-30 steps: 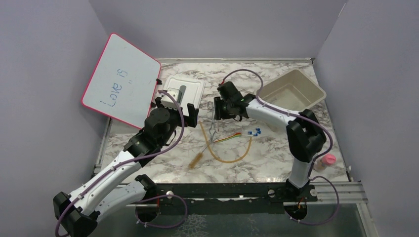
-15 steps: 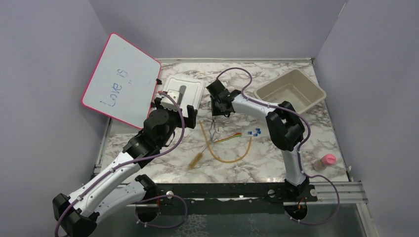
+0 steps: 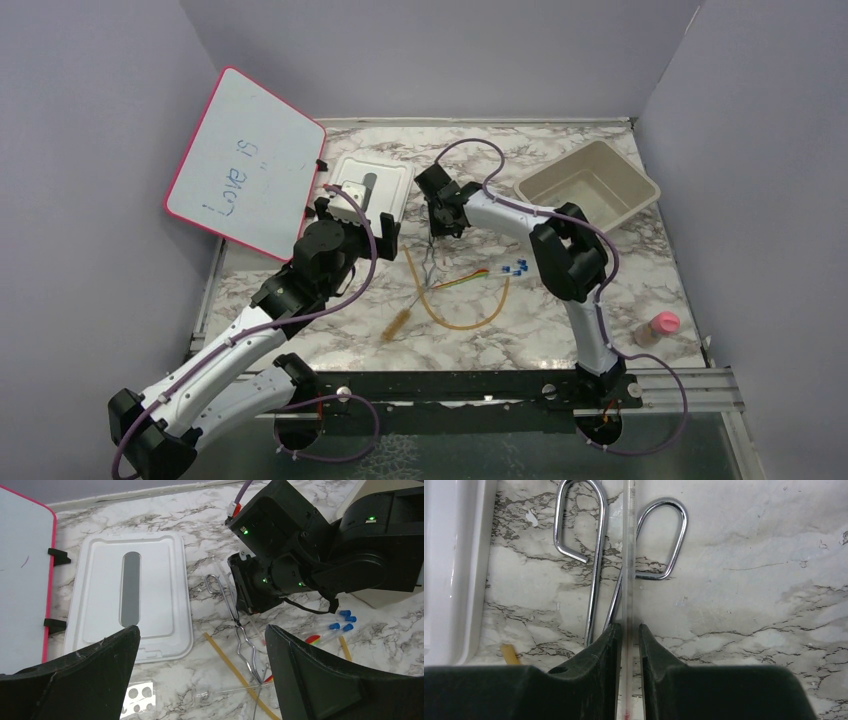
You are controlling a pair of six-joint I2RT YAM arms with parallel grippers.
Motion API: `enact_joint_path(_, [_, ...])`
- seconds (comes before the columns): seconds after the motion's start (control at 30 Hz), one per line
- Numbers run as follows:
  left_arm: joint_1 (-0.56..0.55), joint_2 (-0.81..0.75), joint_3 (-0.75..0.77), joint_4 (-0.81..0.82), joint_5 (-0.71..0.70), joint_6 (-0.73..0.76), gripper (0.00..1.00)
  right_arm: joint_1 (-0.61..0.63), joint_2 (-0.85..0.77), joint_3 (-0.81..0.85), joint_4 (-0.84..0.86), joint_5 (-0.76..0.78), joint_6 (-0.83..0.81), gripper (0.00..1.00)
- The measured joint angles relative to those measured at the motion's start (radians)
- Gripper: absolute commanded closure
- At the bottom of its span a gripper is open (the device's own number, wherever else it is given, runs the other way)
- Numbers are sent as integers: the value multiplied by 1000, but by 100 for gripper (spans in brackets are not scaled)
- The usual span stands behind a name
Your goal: Organize the chemistry lab equipment
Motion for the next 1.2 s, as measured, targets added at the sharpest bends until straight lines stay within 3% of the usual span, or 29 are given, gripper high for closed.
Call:
enact_joint_path(0.2, [0, 5, 0, 0, 0, 0, 2, 0, 17, 23, -4, 0, -11, 77])
enact_joint_path(0.33, [0, 9, 0, 0, 0, 0, 2, 0, 27, 37, -4, -2, -16, 88])
enact_joint_path(0.67, [0, 13, 0, 0, 1, 0, 2, -1, -10, -22, 39, -6, -31, 95])
enact_joint_path(1.2, [0, 19, 0, 1, 8, -1, 2, -42, -538, -253, 185, 41, -39, 97])
